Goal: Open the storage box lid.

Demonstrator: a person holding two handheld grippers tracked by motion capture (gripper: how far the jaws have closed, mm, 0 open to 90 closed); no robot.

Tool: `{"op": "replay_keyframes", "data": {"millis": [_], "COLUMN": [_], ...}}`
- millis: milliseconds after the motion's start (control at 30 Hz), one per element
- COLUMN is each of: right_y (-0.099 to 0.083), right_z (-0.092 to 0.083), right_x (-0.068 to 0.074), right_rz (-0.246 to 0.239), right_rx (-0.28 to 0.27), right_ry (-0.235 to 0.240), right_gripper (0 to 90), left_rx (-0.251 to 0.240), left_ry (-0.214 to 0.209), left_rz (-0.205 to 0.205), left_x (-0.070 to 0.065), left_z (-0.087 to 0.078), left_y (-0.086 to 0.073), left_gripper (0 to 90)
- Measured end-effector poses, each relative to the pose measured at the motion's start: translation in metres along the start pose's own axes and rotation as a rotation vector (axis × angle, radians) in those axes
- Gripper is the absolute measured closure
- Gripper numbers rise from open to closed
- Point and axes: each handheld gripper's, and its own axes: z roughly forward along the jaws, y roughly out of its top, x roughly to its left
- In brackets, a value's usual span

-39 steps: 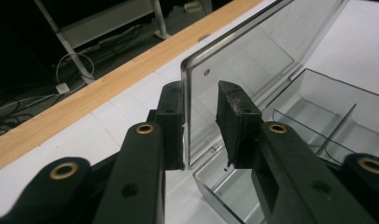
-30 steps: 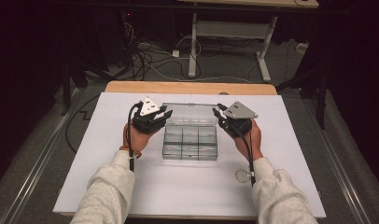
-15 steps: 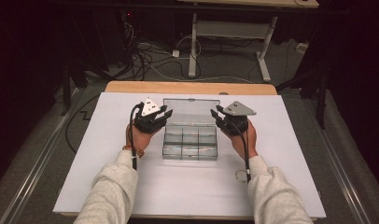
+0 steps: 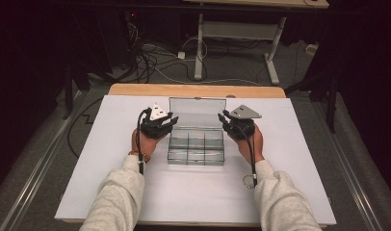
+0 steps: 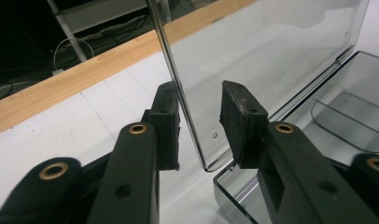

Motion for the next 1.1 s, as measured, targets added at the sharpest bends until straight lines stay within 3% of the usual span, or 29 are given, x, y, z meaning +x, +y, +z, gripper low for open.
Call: {"op": "replay_keyframes", "data": {"millis": [367,1100], "right_y": [-0.004,-0.012], "right_z": [0.007,0.016], "right_x": [0.002,0.005], "right_rz": [-0.013,-0.008], "right_rx": [0.068,0.18], "right_ry": [-0.002,0.006], "right_gripper": [71.0,65.7], "left_rx": [0.037,0.062], "left_ry": [0.005,-0.004], "left_rz": [-0.014,-0.07], "left_x": [-0.001,0.001], "left_z": [0.006,0.01], "left_y": [-0.005,-0.012], "left_gripper": [66.0,63.9]}}
